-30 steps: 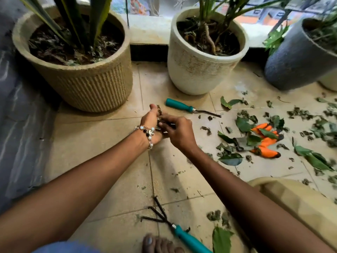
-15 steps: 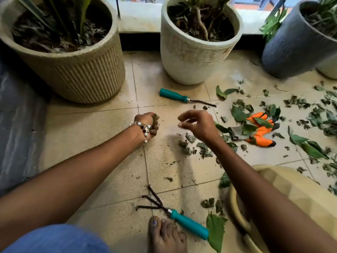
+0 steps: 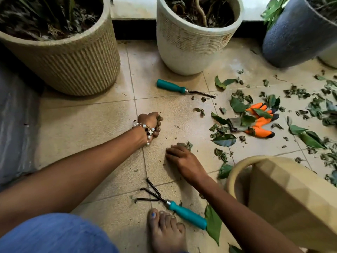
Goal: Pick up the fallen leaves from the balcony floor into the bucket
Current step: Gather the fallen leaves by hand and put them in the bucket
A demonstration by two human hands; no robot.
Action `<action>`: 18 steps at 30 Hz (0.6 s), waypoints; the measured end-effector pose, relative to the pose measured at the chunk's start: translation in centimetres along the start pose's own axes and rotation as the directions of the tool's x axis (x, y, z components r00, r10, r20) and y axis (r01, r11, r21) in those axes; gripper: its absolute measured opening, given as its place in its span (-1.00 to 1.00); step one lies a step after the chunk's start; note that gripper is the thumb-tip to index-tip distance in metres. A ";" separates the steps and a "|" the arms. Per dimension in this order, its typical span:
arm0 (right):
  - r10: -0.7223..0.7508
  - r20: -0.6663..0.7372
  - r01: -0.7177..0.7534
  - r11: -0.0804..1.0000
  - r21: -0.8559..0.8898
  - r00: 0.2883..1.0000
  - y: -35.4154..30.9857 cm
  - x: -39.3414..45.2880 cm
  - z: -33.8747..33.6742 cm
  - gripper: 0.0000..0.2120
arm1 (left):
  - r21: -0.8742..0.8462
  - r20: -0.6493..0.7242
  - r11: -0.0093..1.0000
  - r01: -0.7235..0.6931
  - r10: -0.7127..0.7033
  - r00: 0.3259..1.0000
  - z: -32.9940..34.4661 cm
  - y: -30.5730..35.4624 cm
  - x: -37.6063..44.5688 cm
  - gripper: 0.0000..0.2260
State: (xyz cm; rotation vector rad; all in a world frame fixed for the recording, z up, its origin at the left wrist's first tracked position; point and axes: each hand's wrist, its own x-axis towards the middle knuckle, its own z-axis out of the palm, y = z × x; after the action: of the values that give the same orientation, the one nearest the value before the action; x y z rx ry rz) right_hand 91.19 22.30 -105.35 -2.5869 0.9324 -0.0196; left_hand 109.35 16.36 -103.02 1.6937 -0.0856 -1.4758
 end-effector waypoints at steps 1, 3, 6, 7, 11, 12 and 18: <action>-0.010 -0.023 0.009 1.000 -0.015 1.000 0.4 0.5 -0.5 -0.69 | 0.003 -0.001 1.000 0.000 0.000 1.000 0.0 -0.1 0.0 -0.78; 0.010 -0.142 -0.004 0.999 0.041 0.990 1.1 1.7 -1.6 -0.74 | 0.008 0.001 1.000 0.007 -0.007 1.000 0.0 -0.3 0.0 -0.78; 0.463 -0.236 -0.272 0.785 0.557 0.854 1.7 3.4 -3.4 -0.78 | 0.024 0.019 0.999 0.037 -0.037 0.999 0.1 -0.4 -0.1 -0.74; 0.612 -0.133 -0.314 0.565 0.763 0.779 1.8 4.0 -4.1 -0.81 | 0.030 0.034 0.998 0.048 -0.049 0.998 0.2 -0.4 -0.2 -0.73; 0.707 0.016 -0.034 0.011 0.999 0.707 1.7 5.6 -6.5 -0.80 | -0.052 0.167 0.985 0.165 -0.154 0.974 1.0 -0.2 -1.3 -0.77; 0.699 0.017 -0.005 -0.019 1.000 0.715 1.5 5.9 -6.9 -0.78 | -0.088 0.227 0.973 0.215 -0.191 0.955 1.4 0.0 -1.6 -0.76; 0.533 -0.170 -0.213 0.580 0.786 0.829 1.0 6.2 -6.7 -0.86 | -0.209 0.177 0.966 0.152 -0.115 0.977 4.1 1.0 -2.2 -0.77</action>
State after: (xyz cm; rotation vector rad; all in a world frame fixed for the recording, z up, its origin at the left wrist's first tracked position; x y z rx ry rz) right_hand 94.43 15.38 -100.30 -1.5825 1.2765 -0.6879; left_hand 105.69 14.74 -100.36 1.4199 0.1046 -1.6584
